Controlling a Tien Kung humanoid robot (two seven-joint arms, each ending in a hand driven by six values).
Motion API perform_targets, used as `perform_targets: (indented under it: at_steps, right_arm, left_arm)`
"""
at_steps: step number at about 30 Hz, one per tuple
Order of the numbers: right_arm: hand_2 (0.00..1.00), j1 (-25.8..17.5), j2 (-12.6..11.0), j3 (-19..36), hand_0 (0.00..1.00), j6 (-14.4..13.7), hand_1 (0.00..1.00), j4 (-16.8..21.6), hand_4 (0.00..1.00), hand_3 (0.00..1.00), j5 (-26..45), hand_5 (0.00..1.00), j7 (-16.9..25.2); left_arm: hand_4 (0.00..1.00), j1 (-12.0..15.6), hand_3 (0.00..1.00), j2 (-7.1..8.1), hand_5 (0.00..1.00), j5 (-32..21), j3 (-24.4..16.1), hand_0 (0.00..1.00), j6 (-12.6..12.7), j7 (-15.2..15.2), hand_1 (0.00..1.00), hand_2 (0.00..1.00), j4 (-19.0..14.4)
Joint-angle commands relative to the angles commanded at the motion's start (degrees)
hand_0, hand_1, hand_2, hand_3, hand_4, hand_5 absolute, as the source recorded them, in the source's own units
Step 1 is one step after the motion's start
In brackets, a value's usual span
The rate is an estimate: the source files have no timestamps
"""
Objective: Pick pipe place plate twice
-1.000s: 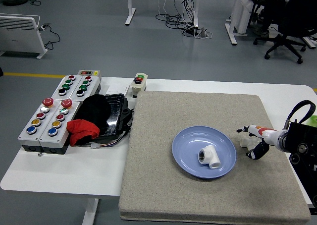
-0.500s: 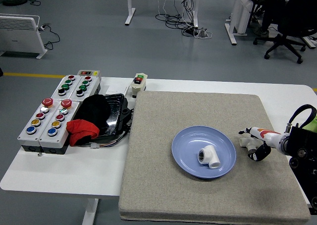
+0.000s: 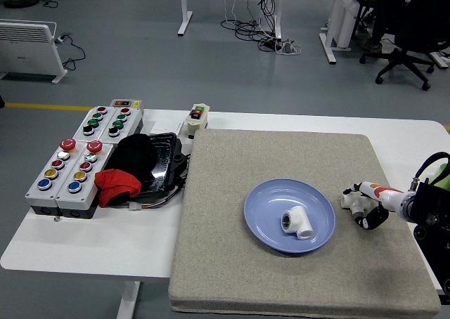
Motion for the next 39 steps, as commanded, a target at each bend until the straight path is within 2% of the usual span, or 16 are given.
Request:
perform_targets:
  at_steps: [5,6,11,12,17,18,24,29,34,39]
  right_arm:
    - [0.832,-0.02,-0.01,0.09,0.837,-0.61,0.773,-0.55,0.651,0.811,0.00,0.097,0.75]
    - [0.694,-0.04,-0.01,0.17,0.724,-0.94,0.697,-0.78,0.622,0.750,0.00,0.070,0.99]
    - [0.694,-0.24,-0.11,0.40,0.724,-1.38,0.697,-1.18,0.622,0.750,0.00,0.070,1.53]
    - [0.585,-0.32,-0.15,0.49,0.555,-1.60,0.600,-1.15,0.600,0.712,0.00,0.052,1.64]
    - [0.585,-0.69,-0.38,1.03,0.555,-1.89,0.600,-0.09,0.600,0.712,0.00,0.052,1.74]
    - [0.556,-0.74,-0.43,1.08,0.470,-1.94,0.555,0.17,0.602,0.696,0.00,0.060,1.74]
    - [0.557,-1.18,-1.08,-0.44,0.464,-3.67,0.554,4.05,0.600,0.692,0.00,0.058,2.79]
    - [0.557,-1.34,-1.25,-2.05,0.464,-4.59,0.554,9.57,0.600,0.692,0.00,0.058,2.77]
    - [0.557,-0.73,-0.85,-4.93,0.466,-4.95,0.553,14.96,0.591,0.689,4.18,0.049,2.59]
    - [0.567,1.16,1.13,-8.01,0.483,-4.65,0.562,15.36,0.573,0.690,6.98,0.030,2.06]
  left_arm:
    - [0.311,0.00,0.617,-0.02,0.998,0.05,-0.05,0.625,0.01,0.03,0.588,0.607,-0.03]
    - [0.310,-0.01,0.617,-0.03,0.998,0.05,-0.04,0.625,0.02,0.03,0.588,0.607,-0.03]
    - [0.310,-0.08,0.617,-0.02,0.998,0.27,-0.12,0.625,0.00,0.10,0.588,0.607,-0.03]
    - [0.309,-0.07,0.617,-0.02,0.998,0.21,-0.12,0.625,0.00,0.09,0.588,0.608,-0.03]
    - [0.309,-0.08,0.617,-0.04,0.998,0.31,-0.21,0.625,-0.01,0.14,0.588,0.608,-0.03]
    - [0.308,-0.07,0.616,-0.04,0.998,0.31,-0.22,0.625,-0.01,0.14,0.588,0.608,-0.04]
    - [0.308,-0.02,0.615,-0.02,0.998,0.39,-0.28,0.625,-0.02,0.19,0.590,0.609,-0.04]
    - [0.308,0.05,0.615,-0.02,0.998,0.30,-0.25,0.625,-0.02,0.18,0.590,0.609,-0.04]
    - [0.307,0.06,0.615,-0.01,0.998,0.04,-0.10,0.625,-0.03,0.10,0.590,0.609,-0.04]
    - [0.306,0.06,0.615,0.02,0.998,0.17,-0.22,0.625,0.00,0.20,0.591,0.609,-0.04]
